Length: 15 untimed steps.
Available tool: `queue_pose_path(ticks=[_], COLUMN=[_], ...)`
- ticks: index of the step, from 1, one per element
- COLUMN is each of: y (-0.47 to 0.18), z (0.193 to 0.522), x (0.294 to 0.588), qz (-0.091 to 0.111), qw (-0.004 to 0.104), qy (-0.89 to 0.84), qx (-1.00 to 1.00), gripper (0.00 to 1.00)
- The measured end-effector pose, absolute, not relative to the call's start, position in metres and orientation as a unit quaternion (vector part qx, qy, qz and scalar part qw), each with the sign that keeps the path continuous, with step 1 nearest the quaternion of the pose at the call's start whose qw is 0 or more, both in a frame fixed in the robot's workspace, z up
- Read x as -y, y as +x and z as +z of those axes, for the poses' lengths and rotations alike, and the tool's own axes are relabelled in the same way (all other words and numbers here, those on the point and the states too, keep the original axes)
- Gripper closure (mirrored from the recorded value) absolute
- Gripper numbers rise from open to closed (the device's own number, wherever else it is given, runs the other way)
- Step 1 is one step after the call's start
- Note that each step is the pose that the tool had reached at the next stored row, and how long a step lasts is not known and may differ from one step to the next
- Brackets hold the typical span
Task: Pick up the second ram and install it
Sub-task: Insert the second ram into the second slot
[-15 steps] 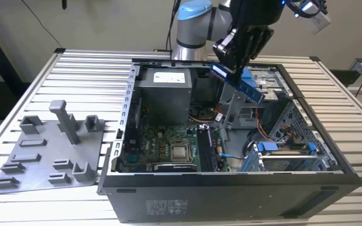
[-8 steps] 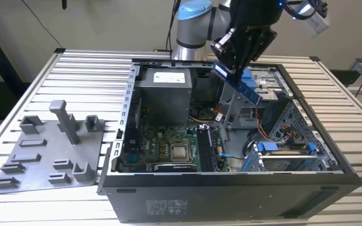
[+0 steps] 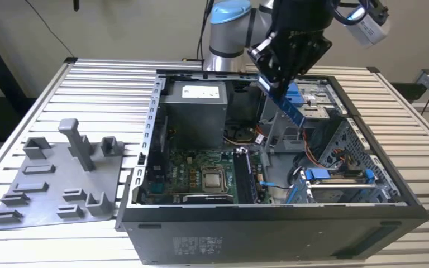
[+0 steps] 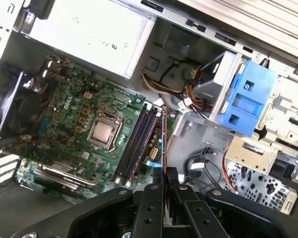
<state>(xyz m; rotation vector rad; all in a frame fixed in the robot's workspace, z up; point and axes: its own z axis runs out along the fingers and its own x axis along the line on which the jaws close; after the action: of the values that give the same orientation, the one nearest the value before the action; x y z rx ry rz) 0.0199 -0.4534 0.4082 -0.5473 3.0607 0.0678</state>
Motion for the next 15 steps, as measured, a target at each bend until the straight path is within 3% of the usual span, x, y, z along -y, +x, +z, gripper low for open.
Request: queue_pose_path(ticks=[15], y=[0.0199], z=[0.4071], x=[0.4534], qz=[0.02], qw=[0.017], qy=[-0.057], qx=[-0.998], gripper=[0.86])
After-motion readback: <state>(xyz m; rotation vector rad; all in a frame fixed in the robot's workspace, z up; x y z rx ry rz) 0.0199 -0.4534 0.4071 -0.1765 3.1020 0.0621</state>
